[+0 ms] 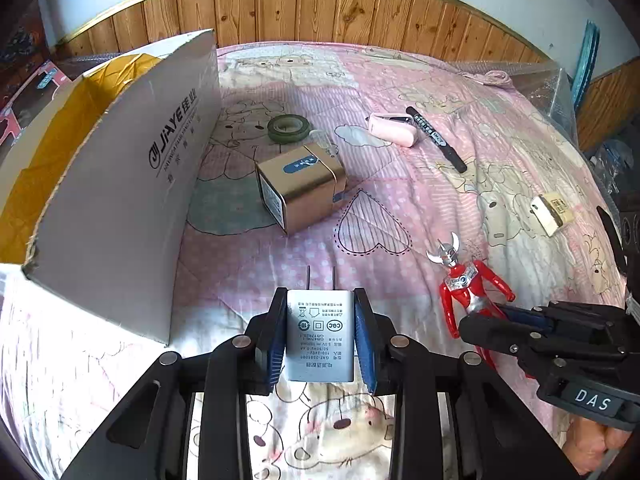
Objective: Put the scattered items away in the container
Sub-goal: 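Carry the charger with the left tool while the right tool carries the figure over the box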
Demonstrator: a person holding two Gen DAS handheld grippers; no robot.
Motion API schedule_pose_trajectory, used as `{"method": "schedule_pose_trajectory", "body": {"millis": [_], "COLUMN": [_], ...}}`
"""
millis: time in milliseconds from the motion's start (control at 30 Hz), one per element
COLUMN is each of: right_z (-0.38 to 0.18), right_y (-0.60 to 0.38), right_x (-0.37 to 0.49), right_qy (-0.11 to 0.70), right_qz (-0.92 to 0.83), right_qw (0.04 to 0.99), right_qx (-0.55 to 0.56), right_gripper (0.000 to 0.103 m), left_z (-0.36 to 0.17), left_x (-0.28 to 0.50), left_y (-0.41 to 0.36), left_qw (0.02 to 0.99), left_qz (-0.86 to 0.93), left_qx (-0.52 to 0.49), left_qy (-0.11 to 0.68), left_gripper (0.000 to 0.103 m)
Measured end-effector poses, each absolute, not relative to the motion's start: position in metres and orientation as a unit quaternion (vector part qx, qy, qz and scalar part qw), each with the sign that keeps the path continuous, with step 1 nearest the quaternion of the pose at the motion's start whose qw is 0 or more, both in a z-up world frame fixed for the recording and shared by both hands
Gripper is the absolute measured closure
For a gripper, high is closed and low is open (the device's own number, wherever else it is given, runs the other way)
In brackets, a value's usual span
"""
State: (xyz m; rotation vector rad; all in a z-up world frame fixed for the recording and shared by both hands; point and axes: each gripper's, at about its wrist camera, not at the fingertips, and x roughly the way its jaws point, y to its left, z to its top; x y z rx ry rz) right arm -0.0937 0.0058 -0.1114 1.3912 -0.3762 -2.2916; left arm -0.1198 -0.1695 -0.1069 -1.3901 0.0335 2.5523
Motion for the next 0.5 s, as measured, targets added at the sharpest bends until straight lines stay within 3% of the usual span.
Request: {"method": "schedule_pose_trajectory", "body": {"millis": [500], "right_z": [-0.084], "right_y": [-0.034], "right_x": [-0.048], "right_qy": [-0.085], "right_qz": [-0.842], "right_qw": [0.215], "right_qx": [0.487], "right_gripper": [0.086], "left_z": [-0.073], "left_x": [-0.068], "left_y": [-0.201], "left_qw": [0.092], "left_qz": [0.885], "left_qx": [-0.456], "left_qy": [-0.009], "left_gripper": [0.071]}}
